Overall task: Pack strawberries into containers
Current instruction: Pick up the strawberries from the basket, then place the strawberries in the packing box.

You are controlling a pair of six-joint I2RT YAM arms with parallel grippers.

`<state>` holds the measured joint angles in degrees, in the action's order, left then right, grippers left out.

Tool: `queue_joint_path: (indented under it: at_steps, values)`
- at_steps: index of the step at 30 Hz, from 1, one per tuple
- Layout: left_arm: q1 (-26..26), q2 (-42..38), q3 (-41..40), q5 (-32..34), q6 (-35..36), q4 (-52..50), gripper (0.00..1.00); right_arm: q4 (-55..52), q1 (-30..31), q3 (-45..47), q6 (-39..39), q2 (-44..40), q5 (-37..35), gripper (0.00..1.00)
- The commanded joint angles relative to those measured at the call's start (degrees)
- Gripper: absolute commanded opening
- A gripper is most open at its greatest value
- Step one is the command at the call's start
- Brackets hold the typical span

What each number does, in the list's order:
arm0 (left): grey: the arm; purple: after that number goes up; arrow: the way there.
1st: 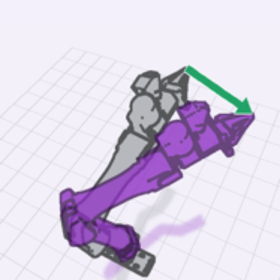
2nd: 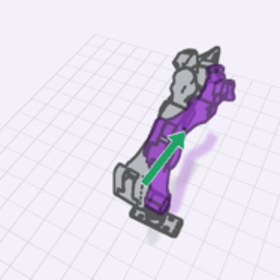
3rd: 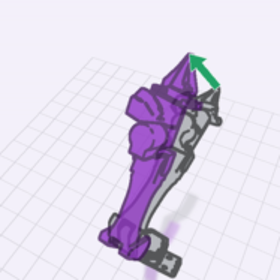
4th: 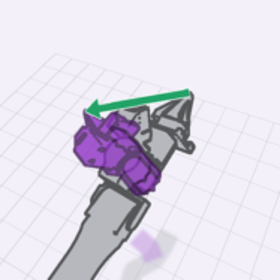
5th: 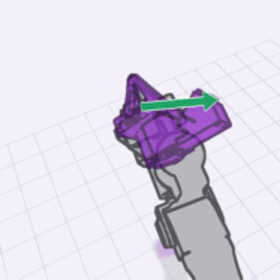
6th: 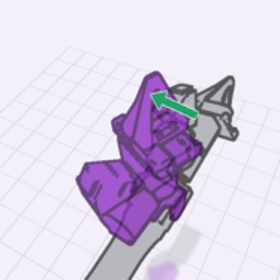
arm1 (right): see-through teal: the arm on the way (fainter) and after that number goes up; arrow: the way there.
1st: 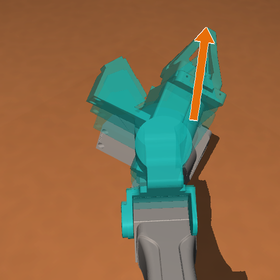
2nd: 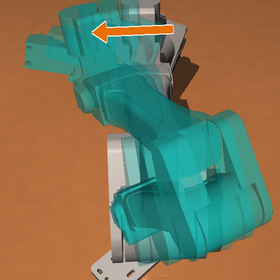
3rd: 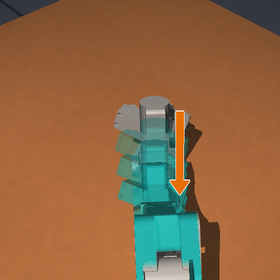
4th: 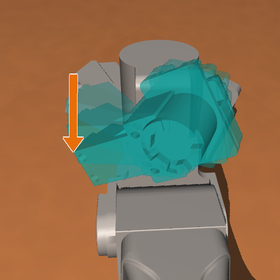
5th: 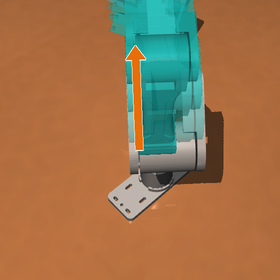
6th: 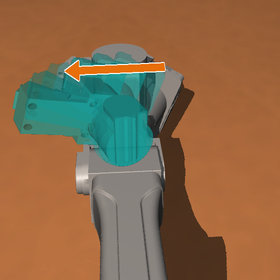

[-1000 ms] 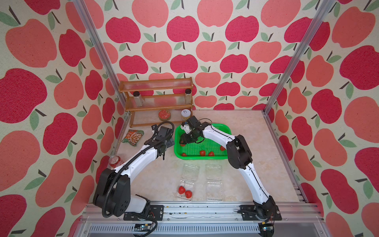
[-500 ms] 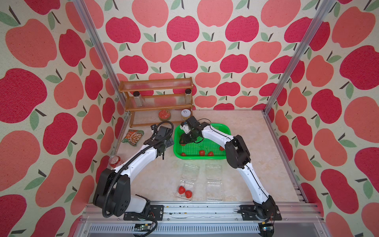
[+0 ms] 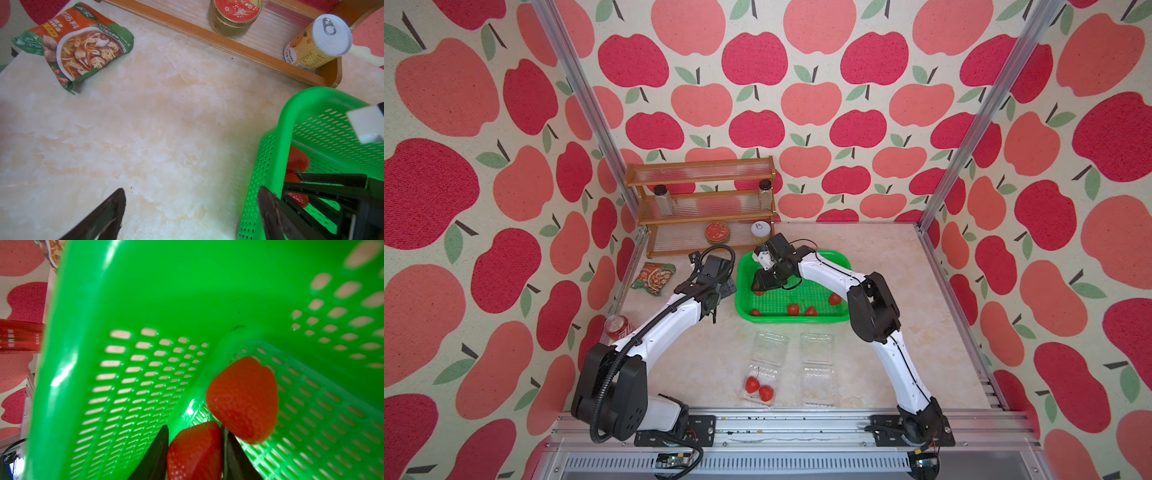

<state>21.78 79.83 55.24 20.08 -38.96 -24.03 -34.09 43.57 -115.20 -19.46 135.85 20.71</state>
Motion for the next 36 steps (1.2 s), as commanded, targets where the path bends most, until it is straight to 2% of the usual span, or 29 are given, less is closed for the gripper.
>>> queue_joint_path:
  at_steps: [1, 10, 20, 29, 36]
  values:
    - [-0.33, -1.86, 1.16, 0.74, 0.82, -1.91, 0.97, -0.02, -0.51, 2.25, -0.28, -6.24, 1.36, 0.37]
    - [-0.34, -3.89, 1.05, 1.20, 0.73, -2.49, 0.97, -0.45, -0.62, 8.20, -0.27, -14.01, 4.06, 0.38]
    - [0.10, -6.44, 0.03, 1.79, -0.24, -2.83, 0.97, -3.11, 1.13, 19.51, 1.67, -26.69, 3.79, 0.37]
    - [1.13, -9.05, -0.38, 3.39, -0.63, -4.58, 0.97, -6.69, 6.44, 26.79, 2.68, -35.91, 1.82, 0.37]
    - [2.08, -10.95, -1.00, 4.55, -1.44, -5.53, 0.97, -10.15, 14.37, 33.78, 2.55, -42.49, -0.09, 0.37]
